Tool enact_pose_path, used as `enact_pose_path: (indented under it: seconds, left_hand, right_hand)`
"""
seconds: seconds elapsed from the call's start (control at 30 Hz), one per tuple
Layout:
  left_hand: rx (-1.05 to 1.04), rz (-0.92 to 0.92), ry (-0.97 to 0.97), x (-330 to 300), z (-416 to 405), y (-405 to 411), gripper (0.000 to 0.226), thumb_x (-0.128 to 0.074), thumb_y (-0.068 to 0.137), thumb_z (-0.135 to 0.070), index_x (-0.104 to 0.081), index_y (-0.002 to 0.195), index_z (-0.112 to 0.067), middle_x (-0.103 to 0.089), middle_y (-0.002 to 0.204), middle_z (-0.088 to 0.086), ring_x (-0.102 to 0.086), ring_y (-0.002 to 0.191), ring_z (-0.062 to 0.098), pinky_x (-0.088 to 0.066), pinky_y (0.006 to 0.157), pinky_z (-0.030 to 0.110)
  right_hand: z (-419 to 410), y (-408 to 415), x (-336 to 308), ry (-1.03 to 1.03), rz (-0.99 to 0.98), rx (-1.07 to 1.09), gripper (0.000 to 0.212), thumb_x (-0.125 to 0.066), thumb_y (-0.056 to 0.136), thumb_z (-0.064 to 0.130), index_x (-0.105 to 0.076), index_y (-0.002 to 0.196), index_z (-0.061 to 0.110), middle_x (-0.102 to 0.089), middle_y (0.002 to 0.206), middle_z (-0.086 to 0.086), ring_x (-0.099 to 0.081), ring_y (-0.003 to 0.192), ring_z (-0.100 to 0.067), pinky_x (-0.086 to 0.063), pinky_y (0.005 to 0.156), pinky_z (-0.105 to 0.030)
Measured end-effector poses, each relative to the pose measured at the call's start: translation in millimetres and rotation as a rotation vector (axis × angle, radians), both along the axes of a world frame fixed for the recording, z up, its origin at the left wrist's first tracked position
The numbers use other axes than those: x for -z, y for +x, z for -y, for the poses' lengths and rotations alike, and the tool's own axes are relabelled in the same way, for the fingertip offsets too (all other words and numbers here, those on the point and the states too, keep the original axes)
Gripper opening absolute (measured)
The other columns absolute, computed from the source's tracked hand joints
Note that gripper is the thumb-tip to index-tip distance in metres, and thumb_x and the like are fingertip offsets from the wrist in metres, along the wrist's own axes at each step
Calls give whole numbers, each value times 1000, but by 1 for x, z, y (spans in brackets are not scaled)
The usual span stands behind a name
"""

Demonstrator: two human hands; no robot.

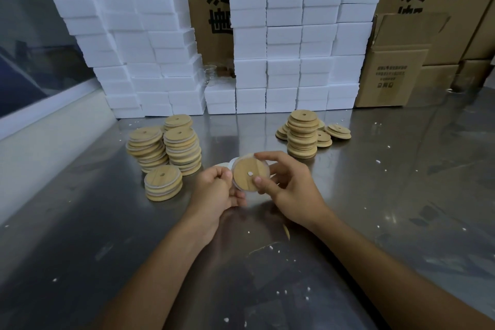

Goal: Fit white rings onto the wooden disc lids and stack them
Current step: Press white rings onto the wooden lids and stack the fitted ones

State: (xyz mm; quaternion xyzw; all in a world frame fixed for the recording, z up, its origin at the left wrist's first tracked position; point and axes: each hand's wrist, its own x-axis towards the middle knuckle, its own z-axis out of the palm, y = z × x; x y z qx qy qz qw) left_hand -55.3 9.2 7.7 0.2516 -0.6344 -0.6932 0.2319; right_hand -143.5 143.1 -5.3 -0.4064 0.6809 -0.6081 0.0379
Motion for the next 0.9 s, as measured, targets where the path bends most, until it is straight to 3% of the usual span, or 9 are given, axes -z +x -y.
enact_pose_path:
  seconds: [0.07, 0.23, 0.37, 0.43, 0.5, 0.67, 0.73, 0.8, 0.9]
  left_hand:
    - [22, -6, -28, 0, -1, 1, 20, -43, 102, -8, -59, 92, -1, -59, 64, 9, -60, 51, 16, -55, 52, 31]
    - [26, -46, -454, 3, 1, 4, 15, -62, 93, -12, -54, 80, -9, -56, 55, -2, -57, 46, 22, -54, 48, 46]
    - [30, -54, -611, 2, 5, 5, 17, -68, 89, -19, -52, 84, -25, -56, 69, 0, -57, 51, 27, -47, 45, 40]
    - [100, -8, -564, 2, 8, 5, 8, -64, 92, -21, -57, 93, -26, -62, 71, 4, -56, 46, 21, -39, 40, 25]
    - [125, -11, -441, 1, 6, 5, 6, -58, 97, -20, -63, 96, -17, -64, 70, 7, -52, 42, 19, -35, 37, 20]
    - [-270, -132, -73, -5, 4, 1, 19, -53, 99, -20, -57, 86, -7, -60, 51, 5, -52, 39, 19, -41, 37, 26]
    - [-454, -171, -76, -9, 14, 3, 22, -58, 93, -26, -54, 76, -12, -58, 54, 8, -50, 41, 21, -40, 40, 28]
    - [-605, -171, -123, -12, 29, 7, 24, -63, 80, -34, -53, 67, -16, -57, 62, 10, -51, 53, 23, -43, 50, 39]
    - [-740, -162, -208, -12, 49, 17, 16, -63, 73, -34, -54, 68, -22, -63, 65, -2, -58, 60, 20, -55, 64, 47]
  right_hand:
    - [-1, -2, -2, -62, 32, 24, 33, -71, 90, 7, -67, 116, 27, -72, 84, 1, -66, 67, -11, -54, 65, -26]
    - [-2, -5, -2, -28, -1, 67, 35, -63, 94, 0, -68, 116, 27, -73, 94, 0, -65, 80, -16, -57, 76, -44]
    - [-1, 2, -1, 46, -113, 29, 35, -59, 95, -2, -71, 121, 18, -73, 111, 8, -67, 94, -5, -56, 81, -29]
    - [1, 6, -1, 50, -170, 14, 36, -58, 95, -1, -70, 123, 17, -71, 111, 13, -64, 90, 1, -50, 75, -17]
    - [1, 7, -1, 43, -175, 39, 34, -60, 95, 4, -68, 124, 20, -69, 102, 19, -62, 79, -1, -45, 69, -12]
    - [0, 2, -3, -12, -4, 167, 25, -62, 95, 11, -66, 109, 31, -69, 86, 8, -65, 65, -13, -47, 58, -18]
    - [-1, 2, -5, -24, 31, 187, 23, -62, 96, 12, -66, 102, 34, -70, 86, 8, -66, 63, -12, -47, 56, -17]
    - [-1, 3, -6, -22, 42, 187, 24, -62, 96, 13, -65, 96, 37, -71, 83, 11, -66, 61, -12, -47, 55, -17]
    - [0, 5, -8, -6, 32, 180, 26, -62, 96, 13, -65, 90, 38, -70, 81, 18, -66, 61, -12, -47, 53, -16]
